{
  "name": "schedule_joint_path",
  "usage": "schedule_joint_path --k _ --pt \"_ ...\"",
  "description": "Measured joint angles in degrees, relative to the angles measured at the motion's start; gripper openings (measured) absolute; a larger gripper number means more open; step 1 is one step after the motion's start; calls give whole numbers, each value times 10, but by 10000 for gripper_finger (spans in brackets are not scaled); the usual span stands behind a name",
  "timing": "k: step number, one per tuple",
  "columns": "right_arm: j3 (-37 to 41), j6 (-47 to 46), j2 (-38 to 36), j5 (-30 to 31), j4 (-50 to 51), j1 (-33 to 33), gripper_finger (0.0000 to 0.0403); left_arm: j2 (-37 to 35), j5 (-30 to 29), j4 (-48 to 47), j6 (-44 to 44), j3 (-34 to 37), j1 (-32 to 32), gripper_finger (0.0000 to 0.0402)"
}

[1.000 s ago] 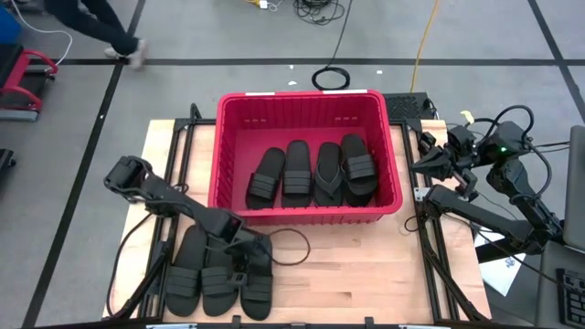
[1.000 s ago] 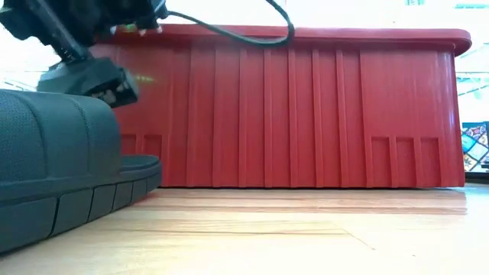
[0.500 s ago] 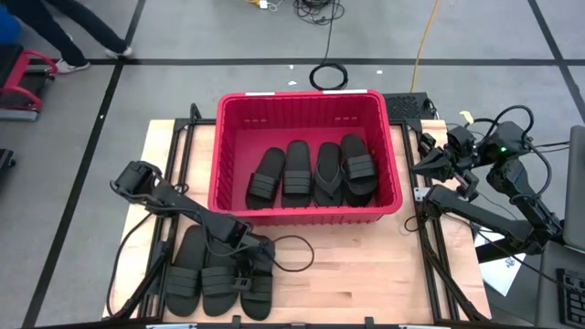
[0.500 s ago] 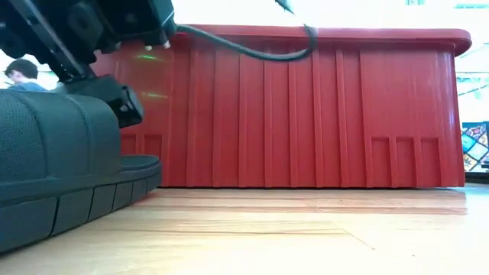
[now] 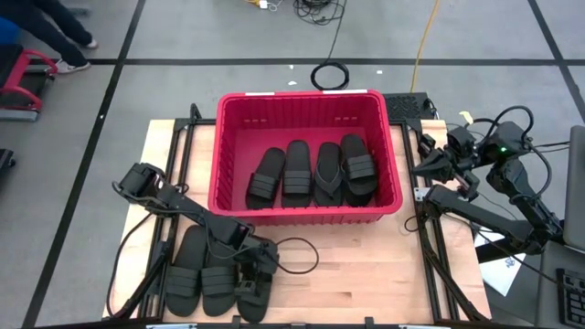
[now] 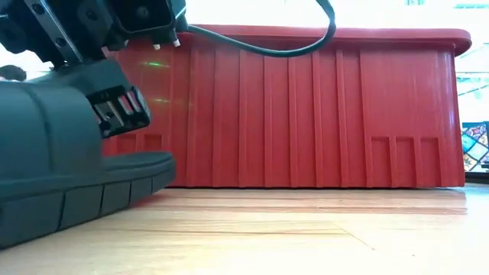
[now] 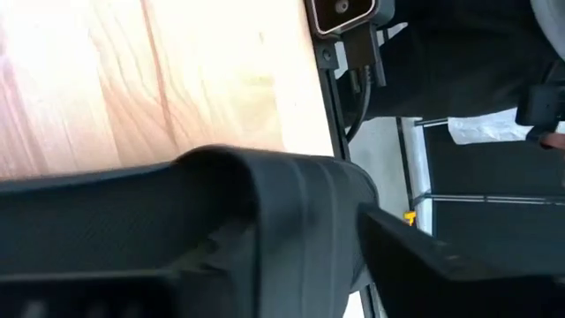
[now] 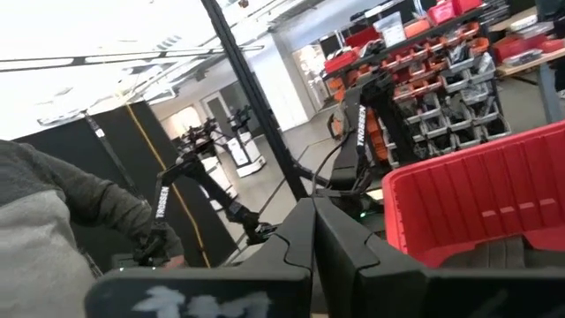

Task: Pick and place slides into bin
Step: Put the black slide into the red bin

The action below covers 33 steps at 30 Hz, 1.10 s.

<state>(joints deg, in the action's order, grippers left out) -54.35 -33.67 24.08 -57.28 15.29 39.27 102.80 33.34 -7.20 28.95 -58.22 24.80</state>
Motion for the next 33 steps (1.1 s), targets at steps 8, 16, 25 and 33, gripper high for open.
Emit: schedule_joint_path --k 8,16,25,33 --pt "0 8 0 -3 0 0 0 0 33 9 -8 0 1 13" --pt "0 14 0 -22 0 0 0 -36 83 21 48 -26 15 4" --pt "0 24 0 -30 0 0 0 -181 67 -205 9 -170 20 2" --pt "0 56 0 -26 -1 0 0 -293 -109 -422 -103 -331 -41 1"
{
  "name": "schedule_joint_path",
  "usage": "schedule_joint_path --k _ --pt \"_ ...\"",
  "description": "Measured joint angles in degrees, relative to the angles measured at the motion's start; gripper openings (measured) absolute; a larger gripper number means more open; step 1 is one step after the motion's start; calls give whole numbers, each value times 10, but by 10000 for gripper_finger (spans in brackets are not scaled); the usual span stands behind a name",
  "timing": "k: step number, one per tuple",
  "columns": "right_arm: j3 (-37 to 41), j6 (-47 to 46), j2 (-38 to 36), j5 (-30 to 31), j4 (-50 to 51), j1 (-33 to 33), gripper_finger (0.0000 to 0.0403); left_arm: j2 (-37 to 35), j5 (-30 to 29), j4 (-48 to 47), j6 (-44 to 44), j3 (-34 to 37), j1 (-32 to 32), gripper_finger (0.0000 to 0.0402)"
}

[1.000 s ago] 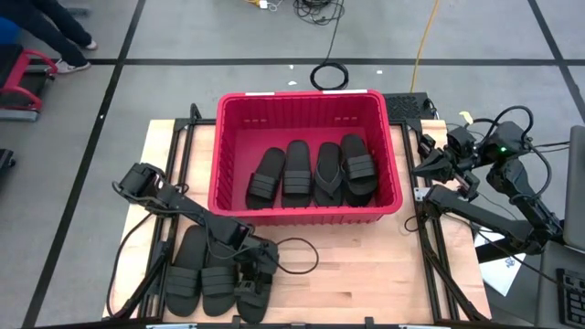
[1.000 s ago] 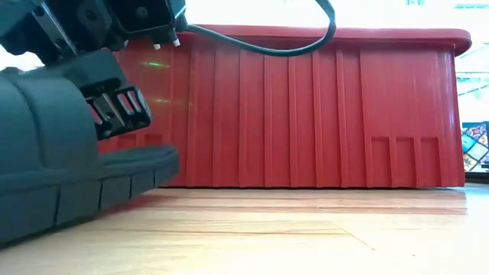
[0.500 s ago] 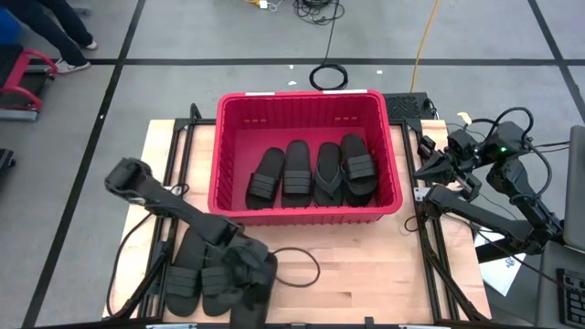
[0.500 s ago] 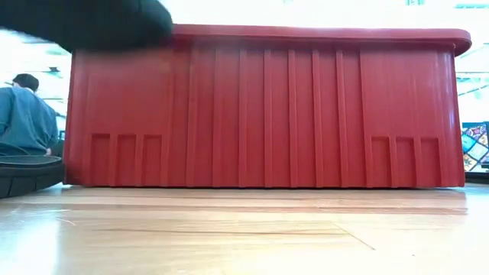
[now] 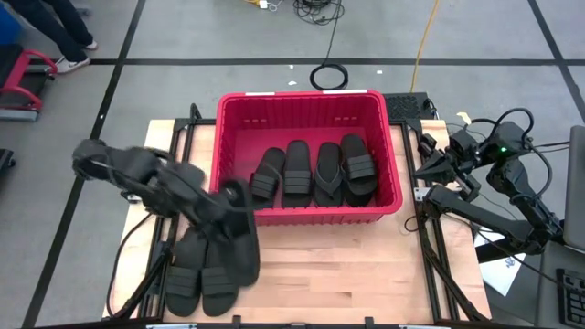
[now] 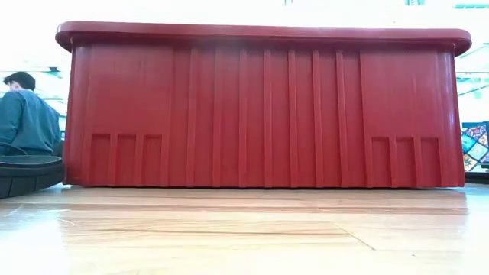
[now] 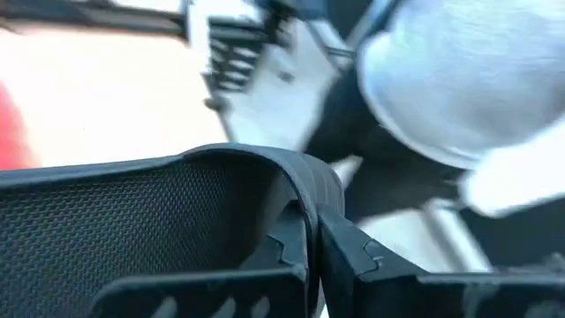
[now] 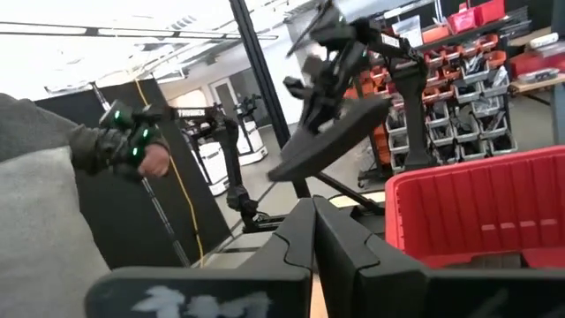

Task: Pick and place slides into bin
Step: Put the black slide into the red bin

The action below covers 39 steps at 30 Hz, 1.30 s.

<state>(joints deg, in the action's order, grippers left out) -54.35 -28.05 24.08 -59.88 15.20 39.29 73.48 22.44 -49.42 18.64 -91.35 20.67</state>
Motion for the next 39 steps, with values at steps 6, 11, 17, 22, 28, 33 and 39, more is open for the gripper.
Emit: schedule_joint_path --k 6,11,17,22,28,33,39 --pt "0 3 0 52 -2 0 0 -72 -126 -47 -121 -40 -39 1" --pt "0 20 0 95 -3 0 0 -111 -120 -20 -210 -40 -94 1" --pt "0 24 0 164 -4 0 0 -105 17 94 -319 -36 -209 2" --pt "0 50 0 181 -4 0 0 -22 236 262 -277 -26 -341 2" --pt "0 101 0 179 -3 0 0 135 347 447 -119 -45 -422 2" --pt "0 136 0 179 4 0 0 243 394 501 -42 -114 -454 2" --pt "0 155 1 179 4 0 0 373 405 461 -23 -209 -475 1"
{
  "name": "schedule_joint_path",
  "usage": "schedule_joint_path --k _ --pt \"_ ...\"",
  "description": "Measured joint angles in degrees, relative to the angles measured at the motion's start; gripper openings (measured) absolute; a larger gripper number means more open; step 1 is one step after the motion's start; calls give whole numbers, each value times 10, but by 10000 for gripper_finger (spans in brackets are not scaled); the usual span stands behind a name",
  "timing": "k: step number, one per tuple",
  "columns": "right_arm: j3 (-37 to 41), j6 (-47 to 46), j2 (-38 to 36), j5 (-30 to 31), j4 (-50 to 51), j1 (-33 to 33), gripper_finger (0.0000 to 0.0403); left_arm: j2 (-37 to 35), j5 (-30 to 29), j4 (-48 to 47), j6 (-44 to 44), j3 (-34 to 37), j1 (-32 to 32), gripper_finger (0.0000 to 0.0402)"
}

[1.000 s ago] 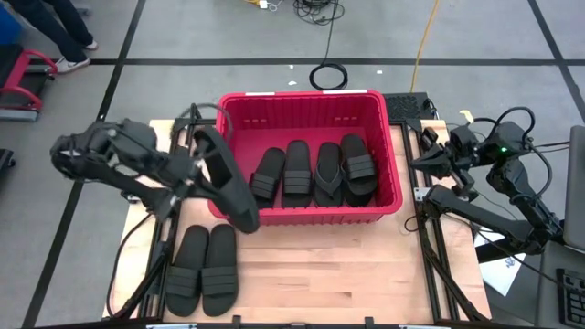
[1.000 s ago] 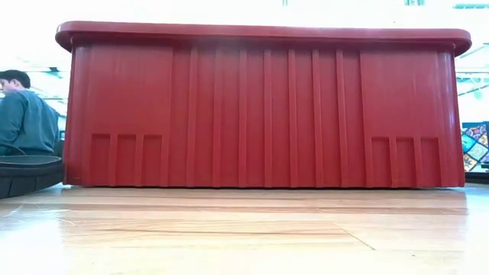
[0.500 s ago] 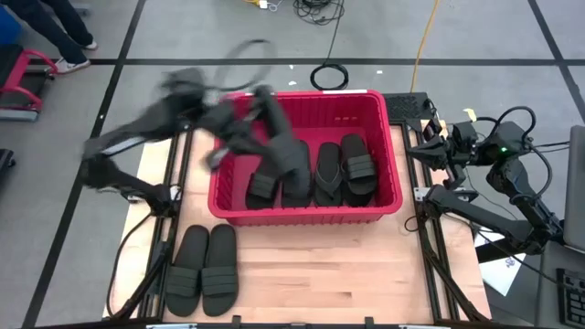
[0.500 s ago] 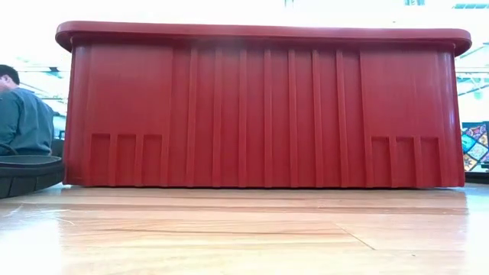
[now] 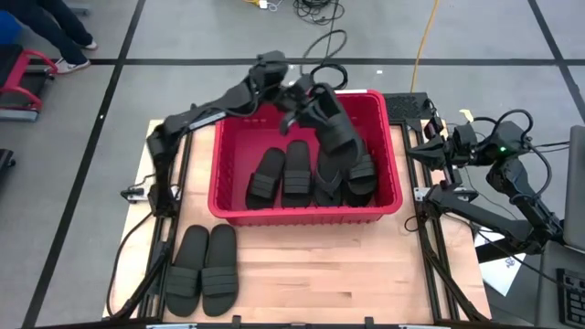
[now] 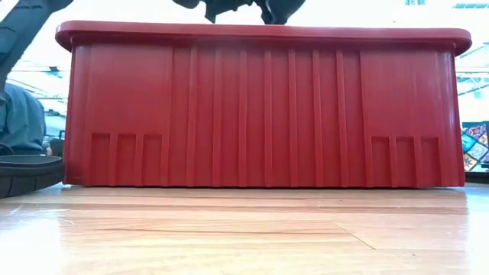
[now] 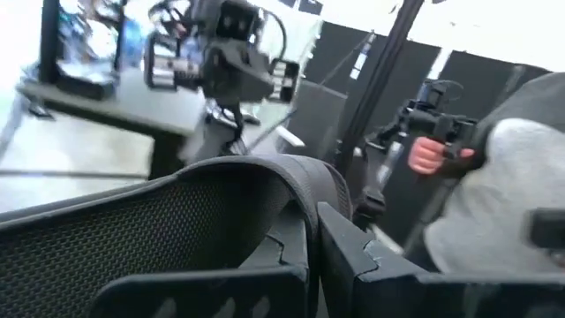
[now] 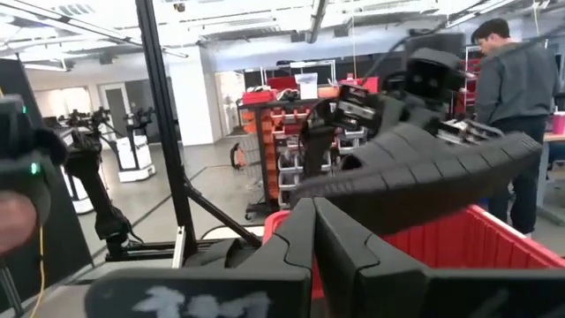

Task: Pick and place slides into bin
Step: Put the black slide into the red bin

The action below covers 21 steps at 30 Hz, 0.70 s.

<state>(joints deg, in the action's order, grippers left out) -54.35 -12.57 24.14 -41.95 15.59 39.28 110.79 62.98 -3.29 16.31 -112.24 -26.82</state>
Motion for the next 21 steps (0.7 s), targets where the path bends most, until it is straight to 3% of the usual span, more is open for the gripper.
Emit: schedule_joint_path --k 6,10,21 --pt "0 -8 9 3 17 0 0 106 100 -90 -8 -75 -6 1" --pt "0 -31 19 17 43 0 0 142 166 -84 3 -104 -17 1" --pt "0 -13 46 17 70 0 0 208 273 -82 18 -104 -21 0"
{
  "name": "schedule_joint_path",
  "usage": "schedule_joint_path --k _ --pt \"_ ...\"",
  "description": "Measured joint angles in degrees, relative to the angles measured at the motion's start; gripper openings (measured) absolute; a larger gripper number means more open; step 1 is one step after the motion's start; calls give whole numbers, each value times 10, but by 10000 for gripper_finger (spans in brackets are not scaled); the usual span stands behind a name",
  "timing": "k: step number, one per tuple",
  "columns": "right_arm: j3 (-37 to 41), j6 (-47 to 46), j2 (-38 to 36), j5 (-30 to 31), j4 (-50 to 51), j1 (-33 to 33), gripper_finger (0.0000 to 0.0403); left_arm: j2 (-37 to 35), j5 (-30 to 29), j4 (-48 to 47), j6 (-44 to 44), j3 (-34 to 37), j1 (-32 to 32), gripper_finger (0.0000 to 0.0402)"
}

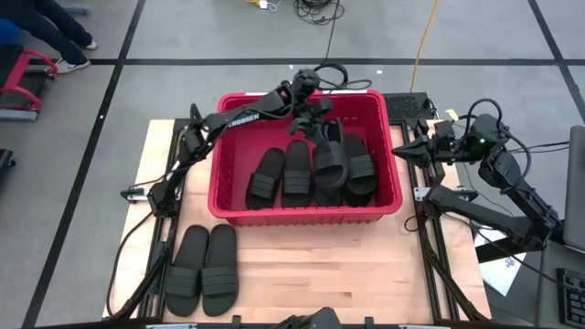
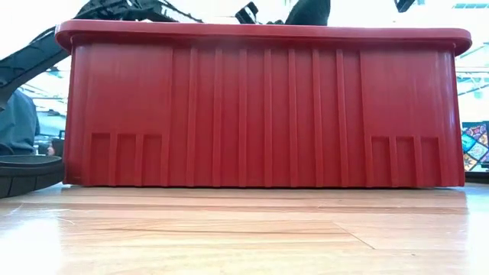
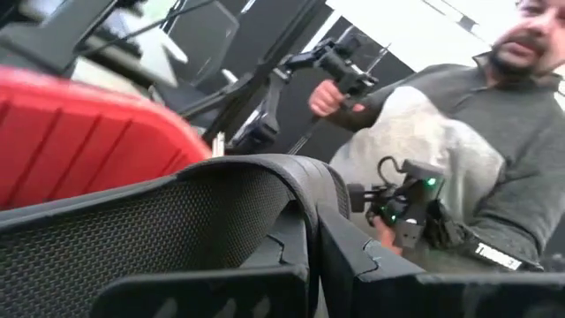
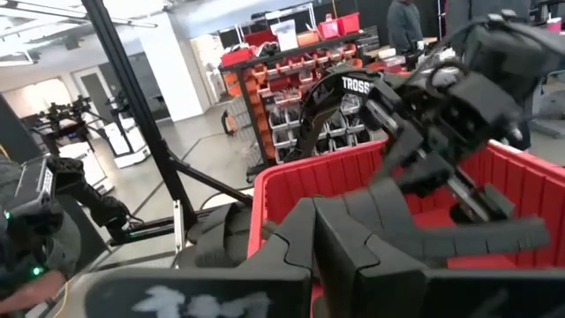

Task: Pick and place slides into bin
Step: Put the black slide into the red bin

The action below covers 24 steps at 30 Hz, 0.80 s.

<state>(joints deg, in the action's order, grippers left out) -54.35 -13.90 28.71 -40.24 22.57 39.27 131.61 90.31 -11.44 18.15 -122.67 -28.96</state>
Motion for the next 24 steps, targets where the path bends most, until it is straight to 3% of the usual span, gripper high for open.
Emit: schedule_joint_path --k 8,15,19,24 --pt "0 -3 13 15 0 0 0 39 -20 55 9 1 10 0" --pt "0 -4 13 17 0 0 0 43 -77 39 -62 32 21 0" --pt "0 -4 13 17 0 0 0 43 -121 -42 -141 44 18 0" --pt "0 -4 13 17 0 0 0 43 -198 -207 -308 45 10 0"
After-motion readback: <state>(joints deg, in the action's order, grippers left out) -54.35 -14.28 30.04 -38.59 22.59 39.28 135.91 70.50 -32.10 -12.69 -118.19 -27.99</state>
